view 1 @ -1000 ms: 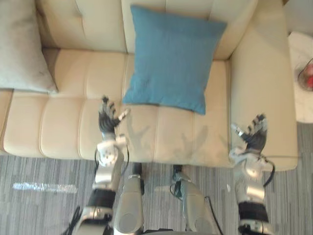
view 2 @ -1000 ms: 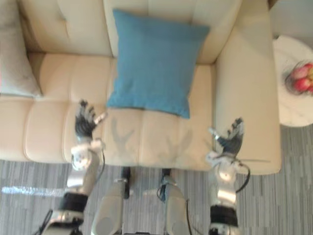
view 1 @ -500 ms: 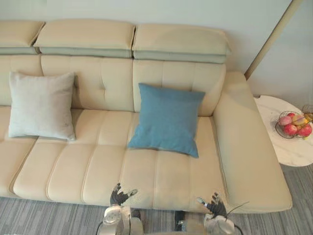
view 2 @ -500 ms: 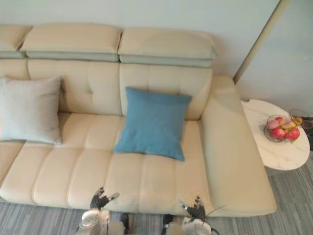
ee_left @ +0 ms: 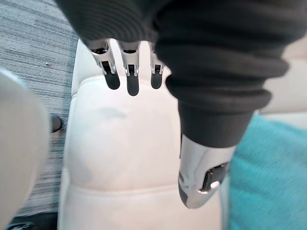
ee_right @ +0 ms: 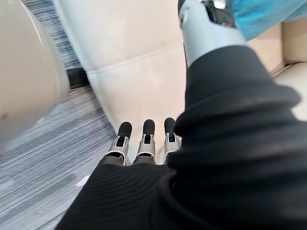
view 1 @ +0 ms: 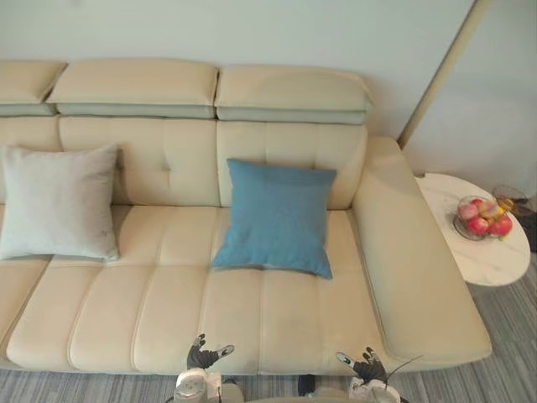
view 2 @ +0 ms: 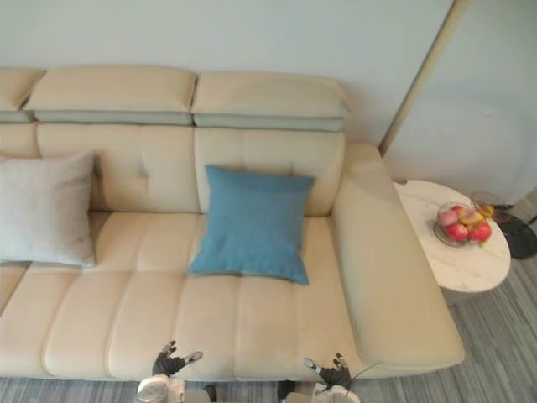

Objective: Pick up cushions and gather them together orderly.

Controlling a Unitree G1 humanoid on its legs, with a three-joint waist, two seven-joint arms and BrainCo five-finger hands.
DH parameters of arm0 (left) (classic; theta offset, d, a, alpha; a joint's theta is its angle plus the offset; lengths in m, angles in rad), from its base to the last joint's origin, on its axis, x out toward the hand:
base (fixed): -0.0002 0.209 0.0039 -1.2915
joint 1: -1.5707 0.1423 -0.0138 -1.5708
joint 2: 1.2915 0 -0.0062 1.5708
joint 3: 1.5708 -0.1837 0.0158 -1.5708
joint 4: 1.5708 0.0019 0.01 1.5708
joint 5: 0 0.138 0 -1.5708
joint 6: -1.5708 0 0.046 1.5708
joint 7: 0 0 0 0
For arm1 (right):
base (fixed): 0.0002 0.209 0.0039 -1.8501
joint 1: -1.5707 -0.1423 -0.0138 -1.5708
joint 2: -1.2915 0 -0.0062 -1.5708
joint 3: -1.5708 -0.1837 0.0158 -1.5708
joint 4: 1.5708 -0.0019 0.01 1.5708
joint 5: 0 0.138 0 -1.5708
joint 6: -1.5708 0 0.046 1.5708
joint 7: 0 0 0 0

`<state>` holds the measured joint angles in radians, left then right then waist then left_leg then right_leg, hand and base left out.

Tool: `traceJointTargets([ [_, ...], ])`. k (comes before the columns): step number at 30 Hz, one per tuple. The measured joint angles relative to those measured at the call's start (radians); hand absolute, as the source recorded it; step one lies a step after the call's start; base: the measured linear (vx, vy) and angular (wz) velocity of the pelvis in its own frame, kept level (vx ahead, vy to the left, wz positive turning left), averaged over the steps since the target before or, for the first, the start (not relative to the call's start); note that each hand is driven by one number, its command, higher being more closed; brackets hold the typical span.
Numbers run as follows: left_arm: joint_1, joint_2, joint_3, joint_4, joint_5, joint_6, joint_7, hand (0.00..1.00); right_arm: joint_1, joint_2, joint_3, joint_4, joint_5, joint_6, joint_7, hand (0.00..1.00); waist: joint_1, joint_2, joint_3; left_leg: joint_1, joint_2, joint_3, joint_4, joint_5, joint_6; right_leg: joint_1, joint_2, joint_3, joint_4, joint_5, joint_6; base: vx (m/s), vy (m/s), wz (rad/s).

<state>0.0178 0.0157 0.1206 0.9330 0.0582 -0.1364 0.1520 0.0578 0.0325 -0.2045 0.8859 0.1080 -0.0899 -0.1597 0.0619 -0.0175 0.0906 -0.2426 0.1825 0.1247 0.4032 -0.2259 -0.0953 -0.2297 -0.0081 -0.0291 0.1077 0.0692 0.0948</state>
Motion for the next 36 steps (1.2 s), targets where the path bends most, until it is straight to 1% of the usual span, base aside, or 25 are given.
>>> traceJointTargets([
  [1, -0.003, -0.002, 0.004, -0.005, 0.000, 0.000, 0.001, 0.00, -0.011, 0.000, 0.001, -0.001, 0.000, 0.000, -0.003, 0.00, 0.004, 0.005, 0.001, -0.006, 0.016, 0.009, -0.007, 0.005, 0.006, 0.001, 0.006, 0.005, -0.007, 0.009, 0.025, -0.10, 0.029, -0.25],
  [2, -0.018, -0.003, 0.011, -0.018, -0.001, -0.001, 0.001, 0.00, -0.030, 0.001, 0.011, -0.003, -0.001, 0.003, -0.005, 0.00, 0.013, 0.006, 0.016, -0.010, 0.028, 0.018, -0.013, 0.014, 0.005, -0.044, 0.000, -0.015, 0.182, -0.092, -0.016, -0.10, -0.004, 0.00],
  [3, -0.020, 0.005, 0.008, -0.034, -0.002, -0.002, 0.001, 0.00, -0.032, 0.001, 0.016, -0.003, -0.001, 0.003, -0.007, 0.00, 0.016, -0.005, 0.012, -0.003, 0.023, 0.013, -0.015, 0.027, 0.003, -0.054, -0.038, -0.044, 0.413, -0.214, -0.003, -0.07, 0.005, 0.13],
  [4, -0.018, 0.009, 0.008, -0.042, -0.004, -0.003, 0.001, 0.00, -0.032, 0.002, 0.016, -0.003, -0.001, 0.003, -0.008, 0.00, 0.019, -0.014, 0.008, -0.003, 0.018, 0.006, -0.015, 0.031, 0.002, -0.037, -0.056, -0.052, 0.460, -0.244, 0.019, -0.03, -0.052, 0.34],
  [5, -0.011, 0.016, 0.009, -0.057, -0.020, -0.004, 0.000, 0.00, -0.033, 0.002, 0.017, -0.003, -0.001, 0.002, -0.008, 0.00, 0.030, -0.036, -0.005, -0.014, 0.007, 0.001, -0.005, 0.039, 0.003, 0.004, -0.093, -0.050, 0.508, -0.294, 0.052, -0.04, -0.192, 0.31],
  [6, -0.008, 0.021, 0.024, -0.065, -0.025, -0.004, 0.000, 0.00, -0.048, 0.000, 0.016, -0.003, -0.001, -0.001, -0.008, 0.00, 0.044, -0.061, -0.011, -0.047, 0.008, -0.002, 0.041, 0.048, -0.004, 0.023, -0.102, -0.047, 0.487, -0.334, 0.074, -0.07, -0.242, 0.22],
  [7, -0.008, 0.019, 0.027, -0.065, -0.026, -0.004, 0.000, 0.00, -0.052, 0.000, 0.015, -0.003, -0.001, -0.001, -0.009, 0.00, 0.045, -0.058, -0.009, -0.050, 0.012, -0.002, 0.043, 0.051, -0.003, 0.024, -0.097, -0.052, 0.480, -0.334, 0.072, -0.13, -0.235, -0.05],
  [9, 0.005, -0.013, 0.060, -0.057, -0.053, -0.003, 0.003, 0.00, -0.072, -0.005, 0.014, -0.006, -0.001, -0.005, -0.014, 0.00, 0.079, -0.026, -0.011, -0.053, 0.053, 0.003, 0.003, 0.090, -0.014, 0.084, -0.048, -0.053, 0.327, -0.339, 0.041, -0.12, -0.161, -0.28],
  [10, 0.008, -0.016, 0.055, -0.055, -0.068, -0.003, 0.003, 0.00, -0.080, -0.002, 0.016, -0.007, 0.000, -0.007, -0.018, 0.00, 0.088, -0.032, -0.003, -0.057, 0.053, 0.009, -0.005, 0.099, -0.029, 0.099, -0.049, -0.057, 0.302, -0.369, 0.001, -0.16, -0.250, -0.06],
  [11, -0.001, -0.026, 0.053, -0.052, -0.084, -0.002, 0.003, 0.00, -0.089, -0.006, 0.016, -0.007, 0.000, -0.008, -0.019, 0.00, 0.087, -0.019, 0.018, -0.065, 0.062, -0.003, -0.002, 0.112, -0.046, 0.110, -0.031, -0.071, 0.278, -0.373, -0.044, -0.19, -0.248, 0.16],
  [12, 0.001, -0.032, 0.046, -0.052, -0.095, -0.003, 0.004, 0.00, -0.087, -0.010, 0.016, -0.007, 0.000, -0.011, -0.026, 0.00, 0.087, 0.004, 0.032, -0.061, 0.077, -0.009, -0.009, 0.124, -0.058, 0.130, -0.007, -0.086, 0.261, -0.356, -0.049, -0.21, -0.191, 0.31],
  [13, 0.008, -0.036, 0.043, -0.054, -0.101, -0.004, 0.002, 0.00, -0.077, -0.010, 0.017, -0.006, 0.000, -0.011, -0.036, 0.00, 0.085, 0.015, 0.041, -0.052, 0.091, -0.020, -0.031, 0.152, -0.068, 0.145, 0.010, -0.106, 0.250, -0.346, -0.064, -0.21, -0.158, 0.41],
  [15, 0.013, -0.031, 0.036, -0.053, -0.101, -0.004, 0.003, 0.00, -0.069, -0.011, 0.021, 0.001, -0.002, -0.011, -0.042, 0.00, 0.075, 0.012, 0.051, -0.032, 0.101, 0.001, -0.092, 0.227, -0.072, 0.145, 0.018, -0.133, 0.259, -0.338, -0.079, -0.23, -0.162, 0.36],
  [17, 0.021, -0.026, 0.020, -0.051, -0.100, -0.003, 0.003, 0.00, -0.062, -0.021, 0.019, 0.000, -0.020, -0.011, -0.049, 0.00, 0.054, 0.015, 0.055, -0.020, 0.094, 0.001, -0.177, 0.316, -0.071, 0.137, 0.014, -0.174, 0.246, -0.314, -0.116, -0.24, -0.117, 0.40],
  [19, 0.012, -0.024, 0.012, -0.052, -0.099, -0.003, 0.001, 0.00, -0.055, -0.032, 0.006, 0.008, -0.027, -0.008, -0.049, 0.00, 0.043, 0.012, 0.063, -0.034, 0.076, -0.007, -0.090, 0.260, -0.034, 0.116, -0.007, -0.201, 0.247, -0.297, -0.146, -0.28, -0.053, 0.37],
  [20, 0.014, -0.023, 0.011, -0.052, -0.099, -0.003, 0.001, 0.00, -0.052, -0.040, -0.005, 0.009, -0.027, -0.005, -0.048, 0.00, 0.040, 0.005, 0.068, -0.037, 0.055, -0.023, -0.014, 0.211, -0.013, 0.107, -0.024, -0.206, 0.246, -0.286, -0.149, -0.30, 0.028, 0.31],
  [21, 0.017, -0.024, 0.010, -0.051, -0.099, -0.003, 0.001, 0.00, -0.044, -0.045, -0.024, 0.009, -0.027, -0.004, -0.047, 0.00, 0.031, 0.006, 0.063, -0.029, 0.050, -0.040, 0.090, 0.131, -0.004, 0.095, -0.037, -0.212, 0.230, -0.260, -0.144, -0.28, 0.059, 0.25],
  [24, 0.032, -0.028, 0.014, -0.030, -0.096, -0.002, 0.001, 0.00, -0.033, -0.043, -0.030, 0.030, -0.019, -0.005, -0.036, 0.00, 0.019, 0.024, 0.054, 0.066, 0.051, -0.050, 0.093, 0.033, -0.017, 0.091, -0.039, -0.209, 0.194, -0.221, -0.120, -0.17, 0.151, 0.13],
  [25, 0.037, -0.032, 0.018, -0.013, -0.094, -0.001, 0.001, 0.00, -0.026, -0.042, -0.034, 0.046, -0.011, -0.004, -0.029, 0.00, 0.009, 0.047, 0.040, 0.131, 0.044, -0.048, -0.026, 0.010, -0.037, 0.090, -0.033, -0.209, 0.173, -0.211, -0.098, -0.12, 0.163, 0.17],
  [26, 0.041, -0.029, 0.018, -0.004, -0.090, 0.001, -0.001, 0.00, -0.024, -0.036, -0.050, 0.067, 0.000, -0.004, -0.023, 0.00, 0.000, 0.038, 0.040, 0.159, 0.032, -0.048, -0.106, 0.001, -0.060, 0.089, -0.037, -0.205, 0.156, -0.195, -0.084, -0.18, 0.260, 0.13],
  [27, 0.045, -0.008, 0.019, 0.011, -0.079, 0.006, 0.000, 0.00, -0.021, -0.015, -0.067, 0.095, 0.017, -0.002, -0.009, 0.00, -0.002, 0.018, 0.022, 0.173, -0.003, -0.040, -0.171, 0.038, -0.033, 0.116, -0.054, -0.187, 0.054, -0.122, -0.063, -0.13, 0.178, 0.01],
  [28, 0.046, -0.006, 0.019, 0.013, -0.079, 0.007, 0.000, 0.00, -0.020, -0.015, -0.067, 0.097, 0.019, -0.002, -0.008, 0.00, -0.002, 0.017, 0.022, 0.177, -0.007, -0.037, -0.180, 0.039, -0.033, 0.125, -0.054, -0.185, 0.037, -0.112, -0.059, -0.11, 0.220, -0.10],
  [30, 0.055, 0.016, 0.020, 0.041, -0.061, 0.015, 0.000, 0.00, -0.010, -0.015, -0.069, 0.119, 0.024, -0.003, -0.003, 0.00, -0.006, 0.006, 0.011, 0.201, -0.047, -0.021, -0.216, 0.050, -0.023, 0.186, -0.076, -0.167, -0.084, -0.033, -0.042, -0.05, 0.180, -0.17],
  [34, 0.057, 0.022, 0.019, 0.064, -0.035, 0.016, -0.001, 0.00, 0.016, -0.015, -0.107, 0.123, 0.050, -0.004, 0.004, 0.00, -0.010, -0.004, -0.013, 0.233, -0.104, -0.022, -0.272, 0.061, -0.006, 0.214, -0.112, -0.148, -0.149, 0.001, -0.024, 0.01, 0.136, -0.06],
  [36, 0.059, 0.022, 0.019, 0.081, -0.018, 0.017, -0.001, 0.00, 0.022, -0.021, -0.110, 0.131, 0.050, -0.004, 0.005, 0.00, -0.012, 0.000, -0.020, 0.254, -0.115, -0.020, -0.298, 0.075, 0.004, 0.225, -0.118, -0.143, -0.155, 0.005, -0.025, 0.10, 0.097, -0.04],
])
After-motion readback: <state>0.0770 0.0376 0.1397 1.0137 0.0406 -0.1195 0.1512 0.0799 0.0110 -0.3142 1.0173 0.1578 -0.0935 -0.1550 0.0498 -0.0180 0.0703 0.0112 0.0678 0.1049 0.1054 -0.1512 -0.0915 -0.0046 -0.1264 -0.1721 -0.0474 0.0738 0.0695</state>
